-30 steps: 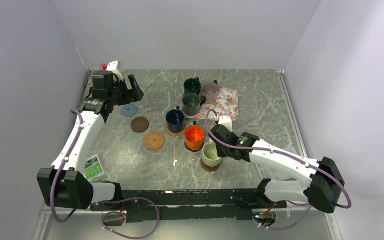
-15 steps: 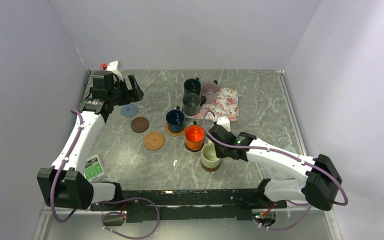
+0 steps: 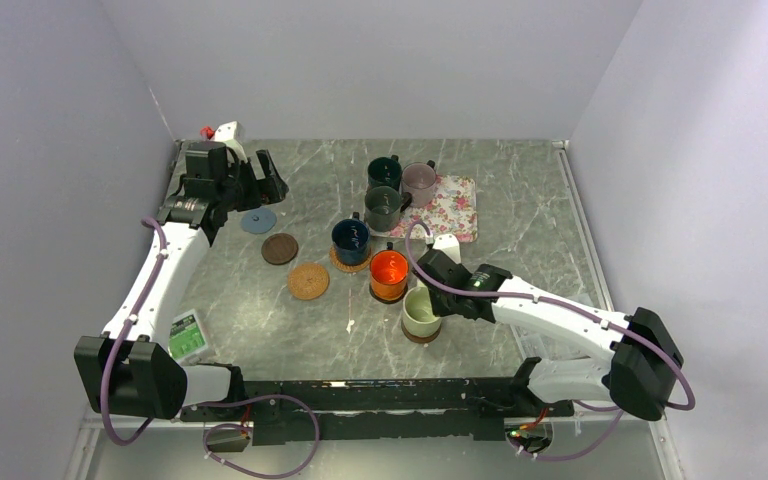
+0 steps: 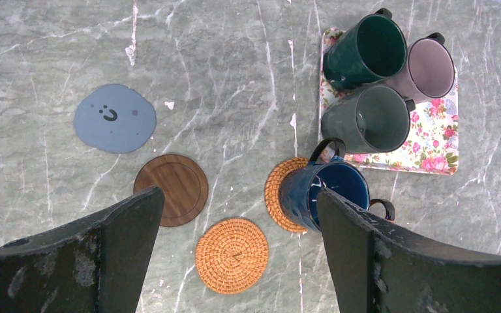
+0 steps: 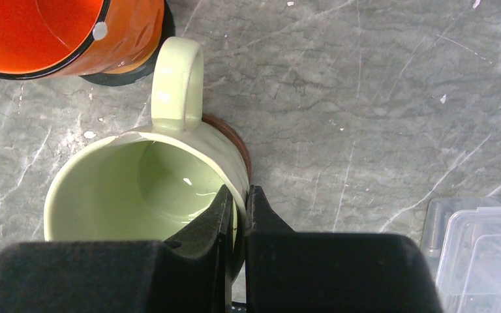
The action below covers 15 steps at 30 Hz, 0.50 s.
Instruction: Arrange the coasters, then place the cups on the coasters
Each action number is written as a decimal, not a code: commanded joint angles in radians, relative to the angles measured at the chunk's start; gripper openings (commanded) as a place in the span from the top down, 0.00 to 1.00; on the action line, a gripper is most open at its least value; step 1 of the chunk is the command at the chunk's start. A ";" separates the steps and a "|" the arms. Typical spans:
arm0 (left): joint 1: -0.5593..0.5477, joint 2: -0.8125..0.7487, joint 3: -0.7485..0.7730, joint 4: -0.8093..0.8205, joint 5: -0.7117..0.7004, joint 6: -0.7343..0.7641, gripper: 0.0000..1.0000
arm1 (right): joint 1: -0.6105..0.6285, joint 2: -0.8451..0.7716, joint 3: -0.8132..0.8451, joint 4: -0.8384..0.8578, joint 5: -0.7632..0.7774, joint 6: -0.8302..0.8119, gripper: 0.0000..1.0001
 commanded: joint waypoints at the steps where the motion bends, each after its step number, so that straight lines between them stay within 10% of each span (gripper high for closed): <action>1: -0.005 -0.022 -0.002 0.035 0.004 -0.001 0.06 | 0.006 -0.011 0.014 0.045 0.021 0.019 1.00; 15: -0.006 -0.022 -0.003 0.036 0.005 0.000 0.06 | 0.007 -0.008 -0.005 0.048 0.025 0.024 1.00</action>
